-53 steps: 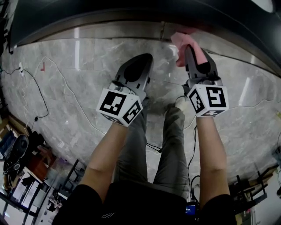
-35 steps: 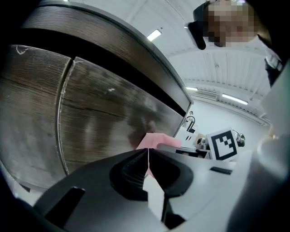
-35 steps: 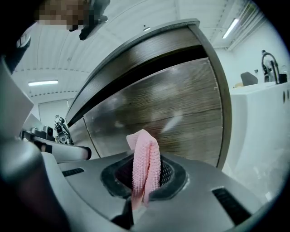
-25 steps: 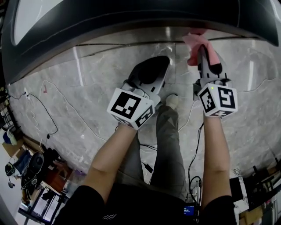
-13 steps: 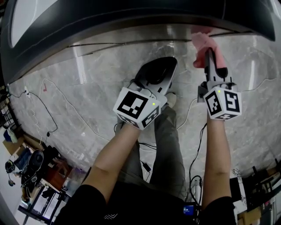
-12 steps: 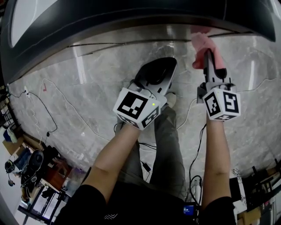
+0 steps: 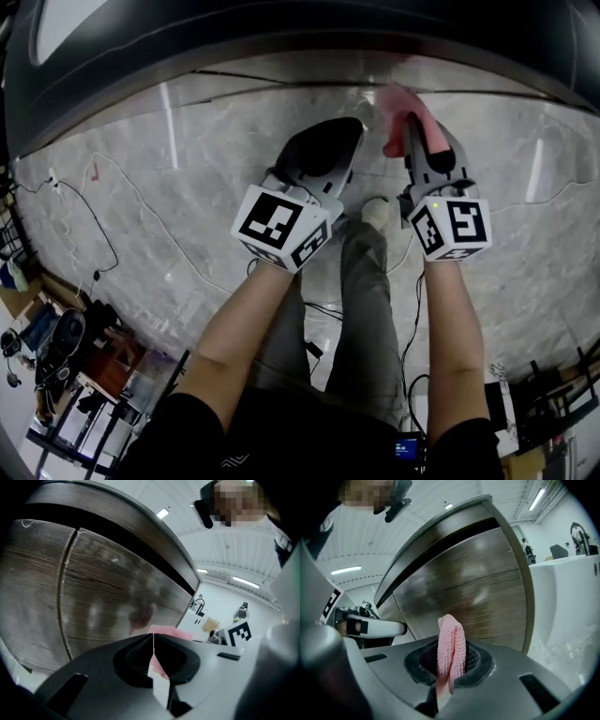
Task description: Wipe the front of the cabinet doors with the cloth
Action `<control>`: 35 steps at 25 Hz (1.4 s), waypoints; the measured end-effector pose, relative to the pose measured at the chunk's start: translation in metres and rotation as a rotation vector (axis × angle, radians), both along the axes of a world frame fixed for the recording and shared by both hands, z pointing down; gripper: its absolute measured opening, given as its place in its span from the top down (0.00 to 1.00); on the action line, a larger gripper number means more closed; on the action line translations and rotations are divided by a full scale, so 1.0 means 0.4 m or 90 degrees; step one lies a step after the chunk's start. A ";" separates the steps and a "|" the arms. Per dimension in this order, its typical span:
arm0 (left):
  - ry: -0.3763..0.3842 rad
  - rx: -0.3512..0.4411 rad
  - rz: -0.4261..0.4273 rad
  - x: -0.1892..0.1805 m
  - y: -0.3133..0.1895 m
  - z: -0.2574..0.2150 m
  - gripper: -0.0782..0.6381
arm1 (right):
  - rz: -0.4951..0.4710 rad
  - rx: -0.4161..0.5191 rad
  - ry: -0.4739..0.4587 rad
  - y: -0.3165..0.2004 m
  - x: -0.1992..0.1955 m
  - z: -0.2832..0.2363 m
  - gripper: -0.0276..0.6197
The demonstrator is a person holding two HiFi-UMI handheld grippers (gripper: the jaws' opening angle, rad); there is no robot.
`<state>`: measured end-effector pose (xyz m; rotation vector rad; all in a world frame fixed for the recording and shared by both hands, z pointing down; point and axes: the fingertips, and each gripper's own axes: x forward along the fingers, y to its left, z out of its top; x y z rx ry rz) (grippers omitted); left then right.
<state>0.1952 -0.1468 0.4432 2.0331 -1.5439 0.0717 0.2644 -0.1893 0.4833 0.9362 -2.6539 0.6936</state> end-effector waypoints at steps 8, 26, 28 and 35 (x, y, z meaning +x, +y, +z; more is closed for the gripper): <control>-0.010 -0.009 -0.066 -0.232 0.103 0.009 0.87 | -0.086 0.002 0.010 0.103 -0.251 0.019 0.89; -0.050 -0.042 -0.128 -0.474 0.221 0.095 0.87 | -0.136 0.045 0.072 0.107 -0.486 0.108 0.89; -0.049 -0.043 -0.120 -0.458 0.213 0.095 0.87 | -0.125 0.047 0.076 0.093 -0.463 0.106 0.89; -0.046 -0.040 -0.087 -0.379 0.158 0.089 0.87 | -0.090 0.044 0.082 0.047 -0.365 0.106 0.89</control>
